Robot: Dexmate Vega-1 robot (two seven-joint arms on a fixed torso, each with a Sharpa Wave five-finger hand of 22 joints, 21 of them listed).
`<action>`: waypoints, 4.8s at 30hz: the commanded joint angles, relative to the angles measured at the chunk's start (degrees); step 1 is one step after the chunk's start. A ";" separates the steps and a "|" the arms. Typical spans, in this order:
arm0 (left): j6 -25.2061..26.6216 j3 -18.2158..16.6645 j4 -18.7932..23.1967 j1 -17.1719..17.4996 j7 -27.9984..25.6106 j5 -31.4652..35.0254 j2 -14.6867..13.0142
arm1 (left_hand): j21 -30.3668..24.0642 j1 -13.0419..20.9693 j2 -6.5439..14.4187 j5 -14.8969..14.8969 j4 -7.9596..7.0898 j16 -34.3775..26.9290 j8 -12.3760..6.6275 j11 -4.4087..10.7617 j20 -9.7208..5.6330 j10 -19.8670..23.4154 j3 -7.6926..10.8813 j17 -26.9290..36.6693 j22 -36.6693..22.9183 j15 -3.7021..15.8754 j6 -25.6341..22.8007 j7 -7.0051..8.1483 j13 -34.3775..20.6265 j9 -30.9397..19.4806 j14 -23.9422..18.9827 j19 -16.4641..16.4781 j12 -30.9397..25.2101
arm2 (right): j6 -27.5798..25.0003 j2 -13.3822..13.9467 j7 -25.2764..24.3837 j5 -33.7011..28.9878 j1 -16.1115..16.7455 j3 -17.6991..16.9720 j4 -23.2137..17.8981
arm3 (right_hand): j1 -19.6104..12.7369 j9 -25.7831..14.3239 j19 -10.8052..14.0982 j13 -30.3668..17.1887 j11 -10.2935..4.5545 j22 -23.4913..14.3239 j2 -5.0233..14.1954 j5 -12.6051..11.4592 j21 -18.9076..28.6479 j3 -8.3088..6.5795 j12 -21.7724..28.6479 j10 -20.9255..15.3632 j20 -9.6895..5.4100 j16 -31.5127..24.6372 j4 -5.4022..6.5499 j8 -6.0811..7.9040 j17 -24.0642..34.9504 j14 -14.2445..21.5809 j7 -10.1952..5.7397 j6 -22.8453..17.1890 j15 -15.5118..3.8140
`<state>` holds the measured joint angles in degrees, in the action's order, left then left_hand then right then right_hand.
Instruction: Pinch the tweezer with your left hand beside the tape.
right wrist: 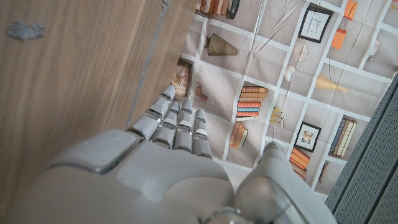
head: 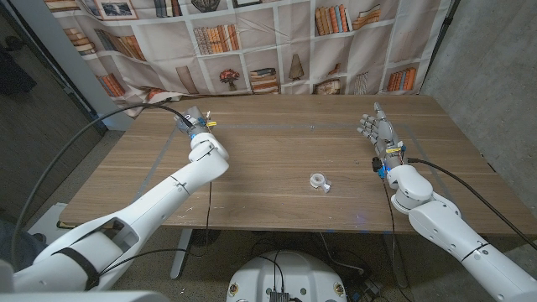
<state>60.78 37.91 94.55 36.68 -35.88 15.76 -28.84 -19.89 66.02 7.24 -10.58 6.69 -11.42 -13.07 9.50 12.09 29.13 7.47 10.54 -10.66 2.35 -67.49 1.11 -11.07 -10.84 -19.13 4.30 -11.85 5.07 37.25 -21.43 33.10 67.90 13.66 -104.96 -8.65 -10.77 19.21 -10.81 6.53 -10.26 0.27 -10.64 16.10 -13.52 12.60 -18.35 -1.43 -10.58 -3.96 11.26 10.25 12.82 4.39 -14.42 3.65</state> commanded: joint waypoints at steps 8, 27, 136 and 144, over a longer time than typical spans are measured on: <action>1.32 1.89 -2.64 -1.62 0.95 0.96 0.67 | 0.29 -0.67 -0.43 0.13 -0.30 0.23 0.39 -0.02 0.26 -0.35 0.43 0.10 -0.07 3.36 0.93 -0.04 -0.09 -0.13 0.23 0.18 0.23 | -0.51 -0.04 0.01 0.16 -0.43 0.24 0.35 | -0.08 -0.11 0.49 -0.06 0.00 -0.22 0.68 0.11 -0.12 -0.13 0.04 -0.51 0.04 0.08 -0.36 -0.03 0.26 0.45 -0.04 -0.33 0.15; 2.26 4.23 -5.88 -2.79 2.89 0.71 1.45 | 0.49 -0.98 -0.43 0.12 -0.43 0.31 0.39 0.16 0.23 -0.44 0.63 0.12 -0.10 3.22 0.94 -0.05 -0.10 -0.17 0.34 0.40 0.28 | -1.34 0.17 0.39 0.77 -0.75 0.43 0.62 | -0.07 -0.11 0.55 -0.06 -0.02 -0.23 0.72 0.13 -0.34 -0.08 0.00 -0.50 0.06 0.08 -0.43 -0.03 0.26 0.45 0.00 -0.33 0.17; -3.54 -1.78 10.37 4.03 1.93 1.99 -4.13 | -0.32 -10.29 -0.05 0.21 -4.81 -2.41 1.65 -0.90 -5.12 10.43 1.33 0.13 -0.36 1.39 16.02 0.49 -0.33 -0.26 -9.96 10.44 -2.30 | 2.11 -2.02 3.32 0.39 -3.11 3.02 4.80 | -0.06 -0.11 1.01 -0.06 -0.18 -0.28 0.96 0.16 -1.39 0.18 -0.07 -0.56 0.11 0.09 -0.81 -0.06 0.25 0.59 -0.08 -0.35 0.21; -30.30 -15.14 12.12 12.65 6.24 -12.79 -6.19 | -2.01 -20.43 1.48 0.56 -11.81 -1.48 2.54 -5.93 -7.46 11.25 -0.94 0.18 -0.33 -1.43 24.20 -0.56 -0.29 -0.45 -13.63 15.62 -0.52 | 3.54 -2.35 3.42 0.20 -2.64 2.85 5.08 | -0.07 -0.11 1.05 -0.06 -0.16 -0.28 0.97 0.17 -1.45 0.19 -0.07 -0.60 0.09 0.10 -0.84 -0.05 0.25 0.58 -0.15 -0.37 0.15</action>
<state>57.32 36.78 102.46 39.92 -32.00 16.62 -32.81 -21.00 48.58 8.39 -10.16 -2.92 -13.27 -10.59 5.35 4.80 40.65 7.20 10.65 -10.81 2.24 -45.16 1.32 -11.18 -11.08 -31.79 17.73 -12.88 6.73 35.46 -18.52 33.61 64.93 16.41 -100.54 -8.64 -10.77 19.72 -10.81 6.53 -10.26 0.73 -10.64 14.77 -13.37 12.60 -18.35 -1.54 -10.58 -4.60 11.26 10.25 12.83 4.39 -14.42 3.64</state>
